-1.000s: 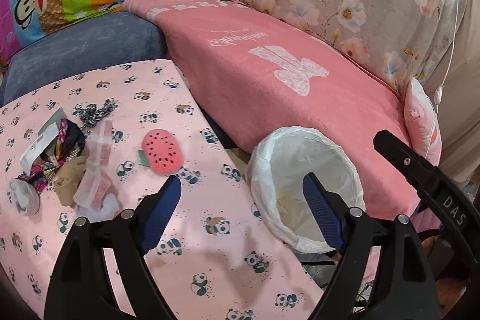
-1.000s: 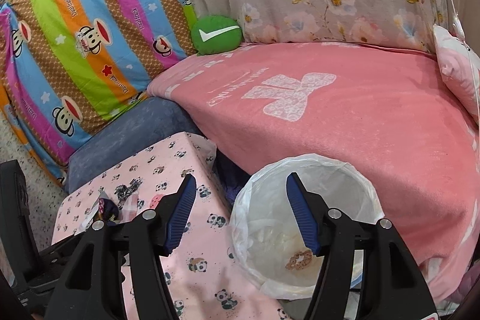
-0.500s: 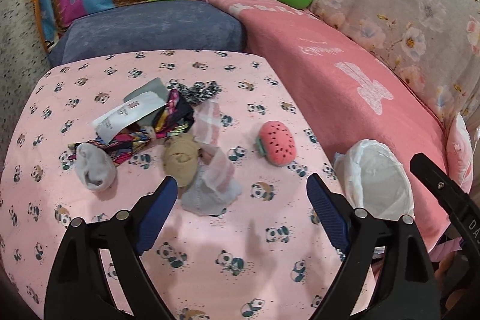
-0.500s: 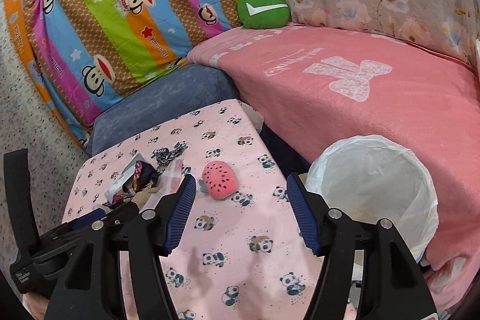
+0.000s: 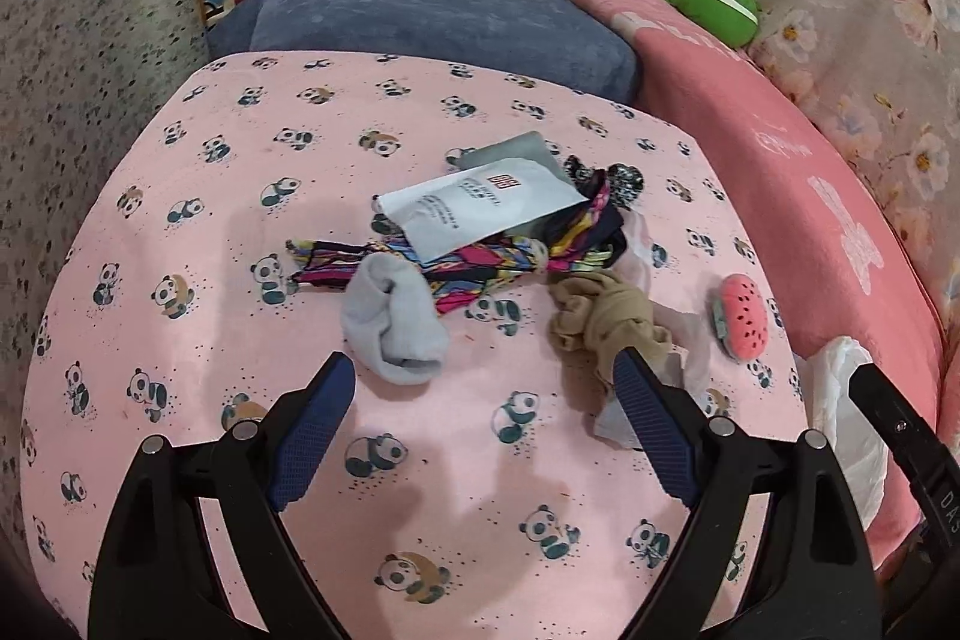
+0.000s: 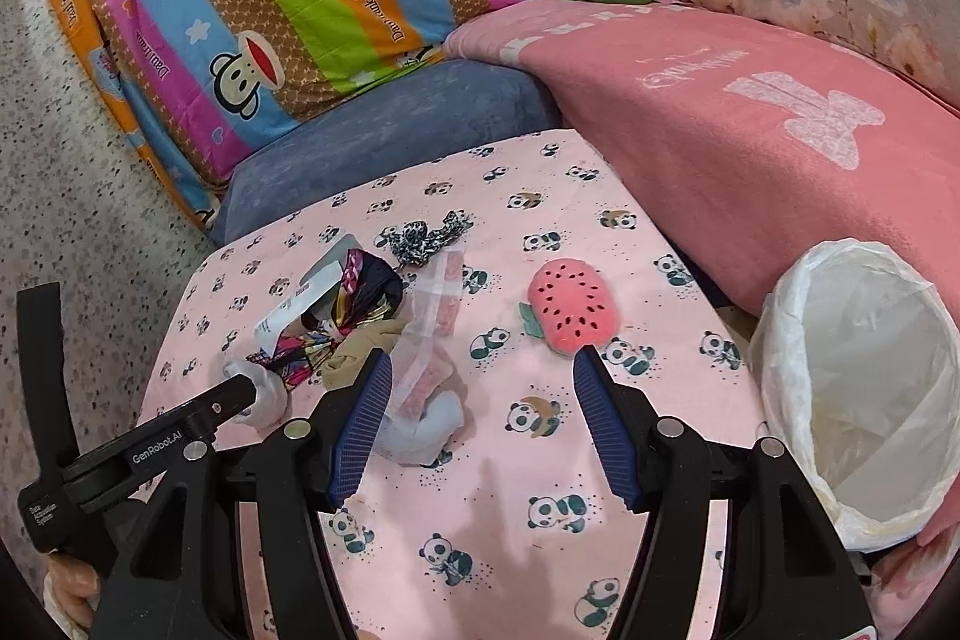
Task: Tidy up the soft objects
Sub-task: 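Move both open tools back over the remaining items on the table, then grasp the grey sock with the left tool while the right tool grasps the clear plastic bag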
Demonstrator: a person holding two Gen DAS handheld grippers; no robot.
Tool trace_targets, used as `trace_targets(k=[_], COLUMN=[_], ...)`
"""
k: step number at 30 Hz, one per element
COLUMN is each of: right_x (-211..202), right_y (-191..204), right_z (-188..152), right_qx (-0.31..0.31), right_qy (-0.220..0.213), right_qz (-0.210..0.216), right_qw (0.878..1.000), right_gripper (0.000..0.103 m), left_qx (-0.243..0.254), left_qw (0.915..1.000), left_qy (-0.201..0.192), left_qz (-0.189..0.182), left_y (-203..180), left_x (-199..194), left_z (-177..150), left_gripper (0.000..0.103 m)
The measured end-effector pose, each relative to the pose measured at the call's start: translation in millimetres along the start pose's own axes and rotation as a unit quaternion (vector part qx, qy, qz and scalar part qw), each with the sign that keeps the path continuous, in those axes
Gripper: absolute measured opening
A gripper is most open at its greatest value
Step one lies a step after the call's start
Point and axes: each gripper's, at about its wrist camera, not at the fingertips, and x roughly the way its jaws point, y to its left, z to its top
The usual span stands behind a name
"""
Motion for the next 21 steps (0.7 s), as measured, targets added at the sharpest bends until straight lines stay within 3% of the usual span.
trace_targets(k=[10, 15, 21], right_x=[63, 86, 113], right_y=[29, 32, 31], right_z=[7, 10, 3], right_qx=[-0.011, -0.011, -0.001], right_qy=[0.036, 0.050, 0.089], right_qz=[0.008, 0.006, 0.016], right_qw=[0.999, 0.999, 0.996], right_gripper=[0.061, 0.054, 0.031], left_qx=[-0.045, -0.057, -0.058], left_qw=[0.9985, 0.9976, 0.9967], left_qy=[0.029, 0.040, 0.051], left_qz=[0.009, -0.006, -0.025], left_y=[43, 50, 53], left_x=[34, 45, 54], left_z=[11, 17, 17], left_gripper=[0.083, 0.070, 0.048])
